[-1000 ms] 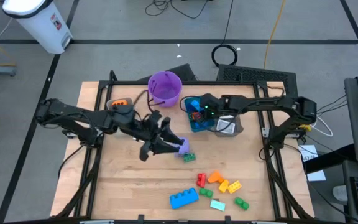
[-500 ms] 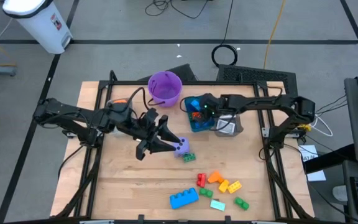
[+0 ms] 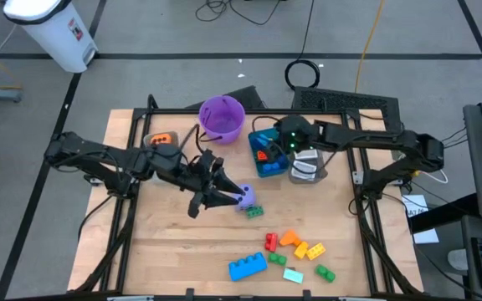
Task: Pick & Place Toys
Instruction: Put the purple die into the gray bin
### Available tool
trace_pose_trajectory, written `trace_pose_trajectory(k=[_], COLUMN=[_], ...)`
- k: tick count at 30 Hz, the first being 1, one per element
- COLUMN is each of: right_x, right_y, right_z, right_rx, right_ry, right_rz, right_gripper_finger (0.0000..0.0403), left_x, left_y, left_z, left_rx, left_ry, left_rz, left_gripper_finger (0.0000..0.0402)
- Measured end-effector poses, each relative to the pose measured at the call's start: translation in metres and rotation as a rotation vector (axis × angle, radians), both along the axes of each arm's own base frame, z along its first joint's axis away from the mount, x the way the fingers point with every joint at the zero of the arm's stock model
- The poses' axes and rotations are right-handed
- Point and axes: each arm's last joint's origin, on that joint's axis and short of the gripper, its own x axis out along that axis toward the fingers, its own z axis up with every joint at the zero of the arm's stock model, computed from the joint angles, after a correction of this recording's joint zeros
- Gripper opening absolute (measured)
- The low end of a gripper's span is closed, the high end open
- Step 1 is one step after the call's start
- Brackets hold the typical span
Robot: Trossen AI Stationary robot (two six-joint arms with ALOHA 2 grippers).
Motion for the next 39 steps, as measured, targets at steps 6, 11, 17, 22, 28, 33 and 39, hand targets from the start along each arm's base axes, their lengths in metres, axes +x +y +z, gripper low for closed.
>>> trace_pose_trajectory(k=[6,11,17,22,28,33,39], right_x=[-0.006,-0.008,-0.011,-0.016,-0.027,-0.033,-0.053], right_y=[0.032,0.067,0.110,0.137,0.147,0.146,0.141], right_z=[0.019,0.030,0.031,0.029,0.029,0.031,0.033], right_rx=[-0.073,-0.161,-0.206,-0.272,-0.348,-0.347,-0.380], right_ry=[-0.057,-0.099,-0.101,-0.084,-0.032,-0.020,0.077], right_rz=[0.077,0.193,0.355,0.359,0.291,0.296,0.331], right_gripper_finger=[0.0240,0.0240,0.0240,0.0240,0.0240,0.0240,0.0240], left_x=[-0.005,-0.010,-0.013,-0.006,0.010,0.036,0.073], left_y=[-0.015,-0.028,-0.036,-0.038,-0.038,-0.032,-0.021], left_z=[-0.016,-0.019,-0.031,-0.048,-0.059,-0.058,-0.065], left_rx=[0.052,0.101,0.204,0.252,0.332,0.406,0.470], left_ry=[0.161,0.176,0.257,0.372,0.526,0.662,0.771], left_rz=[0.080,0.165,0.254,0.273,0.283,0.262,0.228], left_gripper_finger=[0.0186,0.0186,0.0186,0.0186,0.0186,0.0186,0.0186])
